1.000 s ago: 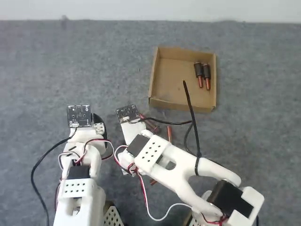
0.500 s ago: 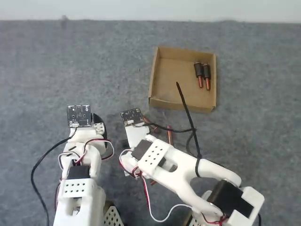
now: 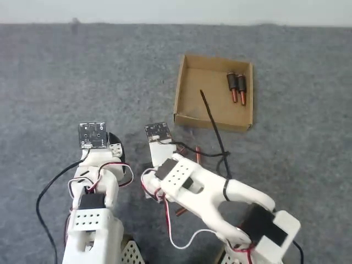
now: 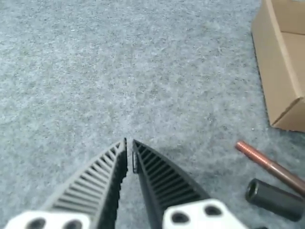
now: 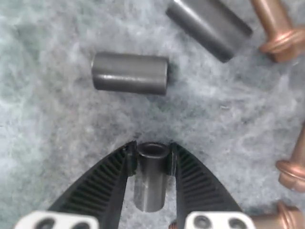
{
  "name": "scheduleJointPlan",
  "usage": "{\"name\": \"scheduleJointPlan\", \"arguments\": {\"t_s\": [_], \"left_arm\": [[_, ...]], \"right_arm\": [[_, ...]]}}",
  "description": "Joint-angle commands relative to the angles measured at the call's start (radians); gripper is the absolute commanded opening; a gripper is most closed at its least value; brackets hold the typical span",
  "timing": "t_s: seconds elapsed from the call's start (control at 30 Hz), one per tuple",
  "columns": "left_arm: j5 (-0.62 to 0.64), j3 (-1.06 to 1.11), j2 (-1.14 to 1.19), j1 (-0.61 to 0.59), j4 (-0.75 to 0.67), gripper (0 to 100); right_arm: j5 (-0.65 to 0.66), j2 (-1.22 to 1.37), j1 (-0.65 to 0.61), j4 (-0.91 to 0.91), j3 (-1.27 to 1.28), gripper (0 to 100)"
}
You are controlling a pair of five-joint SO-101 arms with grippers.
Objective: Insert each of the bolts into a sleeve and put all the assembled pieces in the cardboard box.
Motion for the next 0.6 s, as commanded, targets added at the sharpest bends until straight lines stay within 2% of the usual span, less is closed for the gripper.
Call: {"name": "scheduleJointPlan", "arguments": {"t_s": [0.0,0.2,0.57], "left_arm": [[-0.009,-0.012,-0.023,0.003,-0.032,2],[-0.009,-0.012,-0.023,0.003,-0.032,2],[-0.009,-0.012,-0.023,0.003,-0.032,2]], "right_arm": [[-0.005,0.059,0.013,0.088,-0.083,9.8],[0.066,-0.001,0.013,0.205,-0.121,9.8],[0.074,-0.065,-0.036,0.208,-0.087,10.2]]}}
